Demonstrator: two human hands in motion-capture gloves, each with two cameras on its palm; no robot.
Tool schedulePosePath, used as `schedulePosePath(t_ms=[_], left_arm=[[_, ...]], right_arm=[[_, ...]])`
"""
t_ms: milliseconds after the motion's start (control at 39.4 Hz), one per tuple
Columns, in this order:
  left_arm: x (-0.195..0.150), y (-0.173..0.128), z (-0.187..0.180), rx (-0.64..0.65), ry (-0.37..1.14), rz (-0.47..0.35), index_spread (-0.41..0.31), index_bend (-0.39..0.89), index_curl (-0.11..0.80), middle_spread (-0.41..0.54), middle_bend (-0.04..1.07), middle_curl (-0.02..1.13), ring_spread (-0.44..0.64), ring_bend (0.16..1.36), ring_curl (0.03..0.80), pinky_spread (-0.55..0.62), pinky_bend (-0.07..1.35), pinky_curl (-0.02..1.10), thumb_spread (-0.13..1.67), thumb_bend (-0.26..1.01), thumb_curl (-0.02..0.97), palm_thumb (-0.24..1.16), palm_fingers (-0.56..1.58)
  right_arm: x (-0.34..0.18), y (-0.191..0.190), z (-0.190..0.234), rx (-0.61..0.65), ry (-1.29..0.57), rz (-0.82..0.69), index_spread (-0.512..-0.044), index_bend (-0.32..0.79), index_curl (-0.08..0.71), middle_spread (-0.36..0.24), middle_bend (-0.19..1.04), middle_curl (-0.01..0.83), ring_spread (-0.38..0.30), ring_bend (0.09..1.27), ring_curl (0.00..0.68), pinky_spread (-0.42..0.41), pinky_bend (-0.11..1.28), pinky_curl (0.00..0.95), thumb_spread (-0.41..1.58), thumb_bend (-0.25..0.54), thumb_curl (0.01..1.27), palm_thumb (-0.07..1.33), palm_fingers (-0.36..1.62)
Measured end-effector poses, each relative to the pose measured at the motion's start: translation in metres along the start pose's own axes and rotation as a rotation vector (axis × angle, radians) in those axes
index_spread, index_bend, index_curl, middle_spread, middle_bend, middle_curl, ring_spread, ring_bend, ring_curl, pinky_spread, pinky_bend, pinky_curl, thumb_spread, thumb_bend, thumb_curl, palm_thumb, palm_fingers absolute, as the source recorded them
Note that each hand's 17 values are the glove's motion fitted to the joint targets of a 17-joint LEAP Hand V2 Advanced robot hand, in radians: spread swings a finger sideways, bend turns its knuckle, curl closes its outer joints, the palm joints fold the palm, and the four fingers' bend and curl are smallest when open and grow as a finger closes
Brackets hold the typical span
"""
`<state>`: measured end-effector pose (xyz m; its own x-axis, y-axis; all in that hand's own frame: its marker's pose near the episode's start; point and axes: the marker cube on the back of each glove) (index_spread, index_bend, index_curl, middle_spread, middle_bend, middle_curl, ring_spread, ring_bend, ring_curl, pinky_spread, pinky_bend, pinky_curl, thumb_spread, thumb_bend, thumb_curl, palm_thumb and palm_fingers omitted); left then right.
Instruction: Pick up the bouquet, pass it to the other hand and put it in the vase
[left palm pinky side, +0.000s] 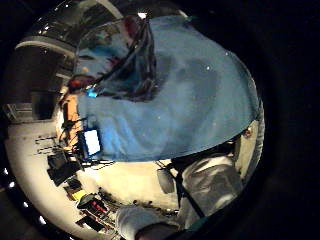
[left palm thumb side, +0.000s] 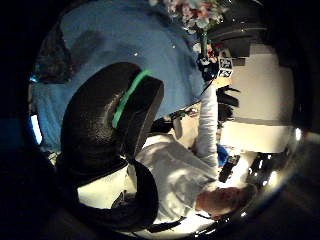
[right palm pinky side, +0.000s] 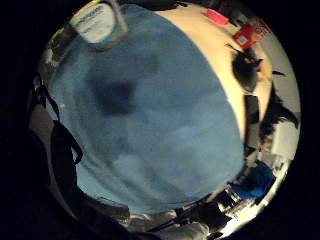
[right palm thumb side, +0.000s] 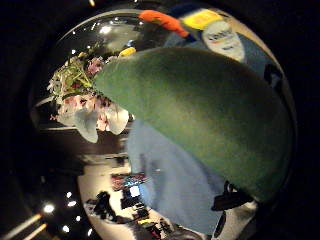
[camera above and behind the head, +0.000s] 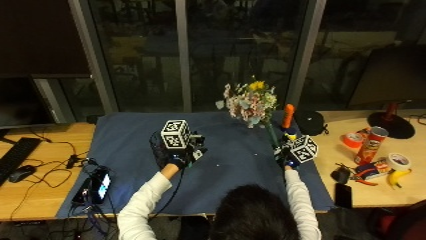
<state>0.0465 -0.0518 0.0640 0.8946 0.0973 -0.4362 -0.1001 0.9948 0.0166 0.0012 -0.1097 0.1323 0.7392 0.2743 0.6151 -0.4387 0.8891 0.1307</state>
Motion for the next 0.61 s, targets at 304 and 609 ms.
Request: schedulePosePath(t_ms=[304,609], left_arm=[[0.071,-0.072,-0.032,0.174,0.483,0.048,0.061,0.20,0.222,0.344,0.16,0.32,0.35,0.74,0.275,0.33,0.60,0.34,1.22,0.02,0.272,0.25,0.08],[0.138,-0.113,-0.039,0.222,0.687,0.068,0.086,0.16,0.263,0.333,0.17,0.30,0.35,0.72,0.270,0.32,0.57,0.34,1.16,0.01,0.310,0.37,0.10]], right_arm=[[-0.123,0.040,-0.027,-0.006,-0.648,-0.121,-0.221,0.53,0.476,-0.154,0.84,0.646,-0.184,1.04,0.585,-0.194,0.83,0.547,1.13,-0.010,0.36,0.89,1.41],[-0.203,0.073,-0.016,0.145,-0.775,-0.208,-0.214,0.50,0.520,-0.142,0.89,0.647,-0.178,1.08,0.602,-0.188,0.85,0.585,1.07,-0.008,0.44,0.96,1.36]])
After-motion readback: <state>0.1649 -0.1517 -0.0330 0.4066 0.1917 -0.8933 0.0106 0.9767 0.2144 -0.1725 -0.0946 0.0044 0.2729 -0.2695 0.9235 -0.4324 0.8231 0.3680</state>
